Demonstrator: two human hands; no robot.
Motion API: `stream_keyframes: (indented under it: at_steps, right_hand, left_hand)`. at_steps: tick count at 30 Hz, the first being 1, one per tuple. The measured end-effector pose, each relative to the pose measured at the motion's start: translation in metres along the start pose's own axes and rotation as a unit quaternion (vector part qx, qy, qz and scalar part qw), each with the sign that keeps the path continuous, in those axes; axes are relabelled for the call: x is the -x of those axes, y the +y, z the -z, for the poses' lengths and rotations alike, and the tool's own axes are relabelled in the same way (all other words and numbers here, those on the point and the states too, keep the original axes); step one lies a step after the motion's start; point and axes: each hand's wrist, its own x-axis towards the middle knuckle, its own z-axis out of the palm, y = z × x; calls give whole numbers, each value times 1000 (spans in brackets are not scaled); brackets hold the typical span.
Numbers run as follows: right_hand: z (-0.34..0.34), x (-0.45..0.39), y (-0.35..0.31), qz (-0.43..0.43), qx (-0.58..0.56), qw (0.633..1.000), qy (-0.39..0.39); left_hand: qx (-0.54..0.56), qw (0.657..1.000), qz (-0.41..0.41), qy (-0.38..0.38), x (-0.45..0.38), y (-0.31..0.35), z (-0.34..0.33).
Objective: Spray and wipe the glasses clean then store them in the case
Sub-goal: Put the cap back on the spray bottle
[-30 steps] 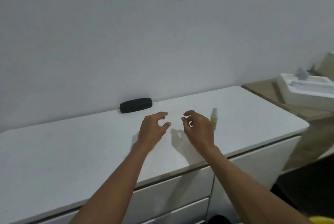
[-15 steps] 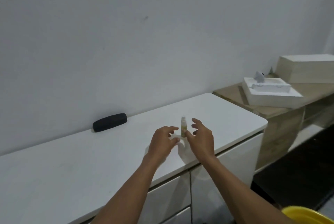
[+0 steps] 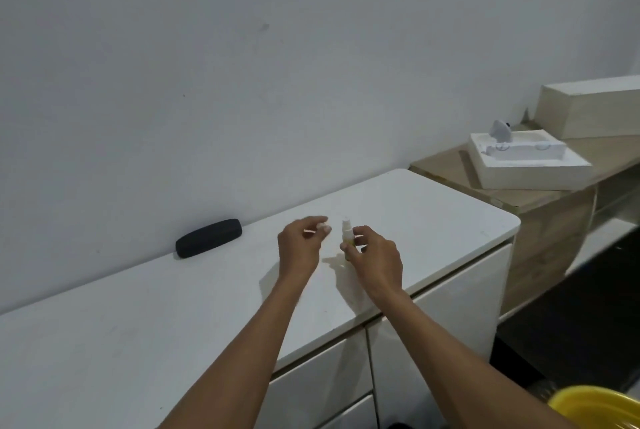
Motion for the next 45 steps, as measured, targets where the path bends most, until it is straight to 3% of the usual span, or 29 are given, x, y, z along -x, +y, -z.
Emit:
stream_keyframes:
  at_steps: [3,7,13,28,32,34,39,45]
  right_hand:
    - [-1,0,1,-5,-5,1000,-2]
    - [-1,1,1,-5,-5,1000,-7]
    - [-2,-1,2,-4,-9,1000,-9]
    - [-6,-1,7,13,8,1000,6]
    - [-7,-2,5,25,-4,1000,5]
    - [-7,-4,3,26,-19,999,0]
    - [-21,-16,-11,31,-29,999,-27]
    - [-72,-29,-51,47,-59,995,-70]
  left_hand:
    - [47,999,-15,9,-8,21,-1]
    - [25,998,-53,-22,-10,35,-14]
    - [-10,998,-47,-51,-5,26,-24]
    - [18,997,-59,-43,0,18,-26]
    - [20,996,-49,-74,0,14,-16]
    - [-27,995,-32,-90,0,2,-6]
    - [-187,981,38,-43,3,-48,43]
    - [-394,916,67,-39,-8,-101,114]
